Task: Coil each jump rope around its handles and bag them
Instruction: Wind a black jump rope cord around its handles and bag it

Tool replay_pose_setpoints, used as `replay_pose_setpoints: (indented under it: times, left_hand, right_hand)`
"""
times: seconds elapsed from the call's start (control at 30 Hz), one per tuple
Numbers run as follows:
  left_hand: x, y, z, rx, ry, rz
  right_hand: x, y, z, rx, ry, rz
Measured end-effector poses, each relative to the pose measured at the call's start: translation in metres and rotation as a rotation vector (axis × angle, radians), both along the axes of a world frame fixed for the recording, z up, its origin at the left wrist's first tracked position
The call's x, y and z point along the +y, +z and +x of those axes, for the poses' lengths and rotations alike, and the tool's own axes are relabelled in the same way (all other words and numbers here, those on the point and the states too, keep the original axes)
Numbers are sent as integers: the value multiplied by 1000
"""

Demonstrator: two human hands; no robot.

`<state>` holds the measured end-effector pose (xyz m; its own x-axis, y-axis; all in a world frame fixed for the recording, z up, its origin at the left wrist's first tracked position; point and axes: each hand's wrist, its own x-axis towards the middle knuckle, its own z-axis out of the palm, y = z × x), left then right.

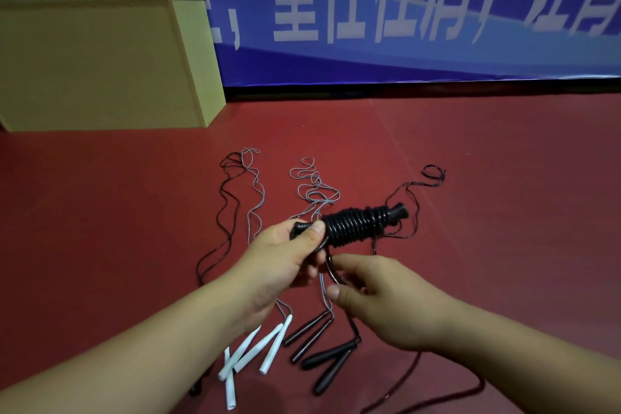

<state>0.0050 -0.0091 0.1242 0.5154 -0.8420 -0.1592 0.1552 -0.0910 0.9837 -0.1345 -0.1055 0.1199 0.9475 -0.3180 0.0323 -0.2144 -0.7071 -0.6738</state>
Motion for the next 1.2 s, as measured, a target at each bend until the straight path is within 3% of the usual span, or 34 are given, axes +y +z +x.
replay_pose_setpoints:
  times: [0.3,0.57,0.83,1.0,1.1,1.2]
  left_hand:
    - [-1,-9,15,-519,105,74]
    - [1,-22,35,-955,146,255]
    - [1,-20,43,-983,83,364]
    - [6,-24,41,-999,-184,348]
    - [10,-25,34,-881,-399,270]
    - [12,-21,28,-756,-464,200]
  right_hand:
    - [3,6,-3,-2,-22,-89]
    - [5,3,-3,45,-51,-103]
    - [2,6,-4,-8,-104,-170]
    - [-5,11,-6,20,-131,-413]
    - [-13,13,-6,-17,-160,-428]
    - [-25,14,-9,-48,-225,-346]
